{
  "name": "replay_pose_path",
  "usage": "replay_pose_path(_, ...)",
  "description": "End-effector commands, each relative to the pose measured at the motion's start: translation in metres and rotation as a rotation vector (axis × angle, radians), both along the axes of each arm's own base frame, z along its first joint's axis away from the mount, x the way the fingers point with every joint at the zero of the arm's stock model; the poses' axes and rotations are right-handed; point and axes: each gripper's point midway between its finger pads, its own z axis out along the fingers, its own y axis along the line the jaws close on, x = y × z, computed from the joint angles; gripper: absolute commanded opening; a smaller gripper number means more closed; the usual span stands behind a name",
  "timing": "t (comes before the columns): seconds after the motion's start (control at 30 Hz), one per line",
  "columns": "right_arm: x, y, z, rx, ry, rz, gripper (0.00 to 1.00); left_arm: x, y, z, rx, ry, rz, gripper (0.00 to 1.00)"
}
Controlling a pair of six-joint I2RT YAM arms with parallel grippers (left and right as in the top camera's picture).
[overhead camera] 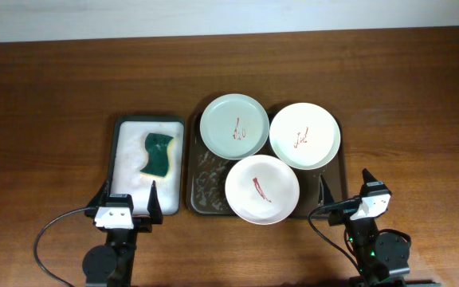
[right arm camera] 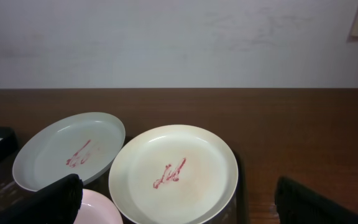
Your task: Clean dirty plates on tray and stack at the side
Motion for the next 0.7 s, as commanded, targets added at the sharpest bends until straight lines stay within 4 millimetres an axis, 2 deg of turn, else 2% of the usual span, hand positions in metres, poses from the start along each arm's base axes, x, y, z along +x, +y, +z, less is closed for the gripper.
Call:
replay_pose_path(0.0,0.000,0.000,-0.002,-0.008,0.002,-0.005,0.99,0.000,0.000,-0.002,0.015,0.002,-0.004,0.99)
replay_pose_path(0.27,0.000,0.000,-0.002,-0.008,0.002,-0.005,0.99,0.000,0.000,-0.002,0.015,0.002,-0.004,0.99)
replay_pose_path(0.37,0.000,0.000,-0.002,-0.008,0.002,-0.005,0.99,0.000,-0.007,0.017,-0.048,-0.069,-0.039,0.99)
replay_pose_path(0.43,0.000,0.000,-0.002,-0.008,0.002,-0.005,0.98,-0.001,-0.006,0.022,-0.048,-0.072,-0.038,1.00)
replay_pose_path(0.6,0.000,0.000,-0.002,-0.008,0.002,-0.005,0.99,-0.007,-0.006,0.029,-0.045,0.018,-0.037,0.99)
replay_pose_path(0.67,0.000,0.000,-0.002,-0.008,0.000,-0.005,0.98,-0.008,-0.006,0.038,-0.044,0.050,-0.036,1.00)
